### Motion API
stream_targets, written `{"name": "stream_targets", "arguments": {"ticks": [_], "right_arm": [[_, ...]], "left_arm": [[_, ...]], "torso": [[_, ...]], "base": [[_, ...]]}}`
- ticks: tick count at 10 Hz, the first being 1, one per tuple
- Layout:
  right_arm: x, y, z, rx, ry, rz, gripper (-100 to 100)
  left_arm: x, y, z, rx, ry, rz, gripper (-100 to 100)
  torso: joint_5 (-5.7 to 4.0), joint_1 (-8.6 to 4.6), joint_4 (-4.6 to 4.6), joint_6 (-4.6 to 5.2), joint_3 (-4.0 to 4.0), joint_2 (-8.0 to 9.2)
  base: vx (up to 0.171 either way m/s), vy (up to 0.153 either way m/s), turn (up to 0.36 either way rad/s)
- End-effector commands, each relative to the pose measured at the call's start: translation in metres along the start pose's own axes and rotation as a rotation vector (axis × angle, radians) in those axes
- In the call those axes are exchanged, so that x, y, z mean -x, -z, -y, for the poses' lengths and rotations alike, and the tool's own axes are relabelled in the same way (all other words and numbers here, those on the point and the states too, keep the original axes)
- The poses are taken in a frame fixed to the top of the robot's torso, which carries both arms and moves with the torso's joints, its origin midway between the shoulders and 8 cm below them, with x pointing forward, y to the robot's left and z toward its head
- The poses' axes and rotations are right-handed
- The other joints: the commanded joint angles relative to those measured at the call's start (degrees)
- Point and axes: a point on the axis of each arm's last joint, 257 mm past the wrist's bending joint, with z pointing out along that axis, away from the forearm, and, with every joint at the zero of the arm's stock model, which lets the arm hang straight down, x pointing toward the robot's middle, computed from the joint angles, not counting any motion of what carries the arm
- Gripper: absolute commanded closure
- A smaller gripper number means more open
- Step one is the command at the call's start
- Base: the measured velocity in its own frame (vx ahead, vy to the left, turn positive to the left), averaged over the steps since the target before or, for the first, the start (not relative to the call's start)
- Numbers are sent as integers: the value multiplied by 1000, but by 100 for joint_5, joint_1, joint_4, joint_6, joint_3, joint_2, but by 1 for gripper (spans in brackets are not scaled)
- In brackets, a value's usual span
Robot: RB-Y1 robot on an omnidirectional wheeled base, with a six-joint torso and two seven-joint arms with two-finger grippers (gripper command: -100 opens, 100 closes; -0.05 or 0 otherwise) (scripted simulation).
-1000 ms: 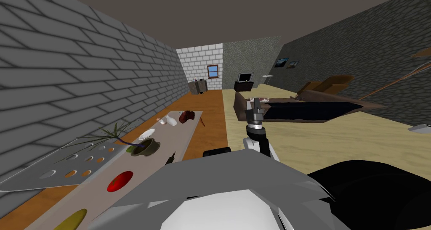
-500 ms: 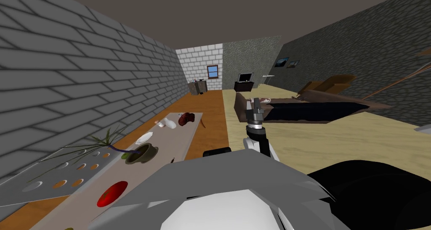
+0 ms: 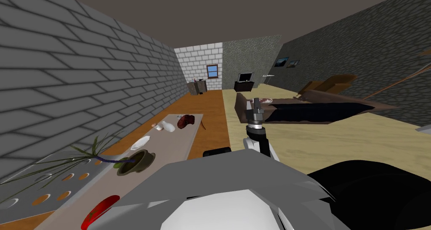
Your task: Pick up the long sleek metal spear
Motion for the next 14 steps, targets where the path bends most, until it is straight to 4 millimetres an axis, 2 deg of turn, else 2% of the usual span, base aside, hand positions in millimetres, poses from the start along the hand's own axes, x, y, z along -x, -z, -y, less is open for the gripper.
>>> {"name": "stream_targets", "arguments": {"ticks": [1,5,6,7,8,9,11,12,13,14], "right_arm": [[0,0,0,0,0,0,0],[0,0,0,0,0,0,0],[0,0,0,0,0,0,0],[0,0,0,0,0,0,0],[0,0,0,0,0,0,0],[0,0,0,0,0,0,0],[0,0,0,0,0,0,0],[0,0,0,0,0,0,0],[0,0,0,0,0,0,0],[0,0,0,0,0,0,0]], "left_arm": [[6,1,-3,18,19,16,-100],[48,5,-29,99,119,100,-100],[55,6,-34,113,137,114,-100],[48,6,-29,101,122,103,-100],[49,7,-30,105,126,105,0],[42,-1,-36,103,121,101,-100],[30,-12,-45,102,112,95,-100],[32,-9,-43,104,115,97,-100],[32,-10,-44,103,114,97,100],[32,-10,-43,103,114,97,100]], "torso": [[0,0,0,0,0,0],[-1,1,2,0,5,11],[1,9,1,1,1,2],[2,12,0,0,0,1],[-1,-4,3,0,9,18],[-4,-17,6,0,17,31],[0,-1,9,0,25,44],[1,4,10,0,26,46],[-2,-9,9,0,25,45],[-4,-19,9,0,24,43]], "base": [[83,47,-7],[85,63,-21],[109,93,-31],[42,42,-10],[8,8,-1],[-10,39,54],[-16,69,56],[-7,33,1],[-1,6,-3],[0,0,0]]}}
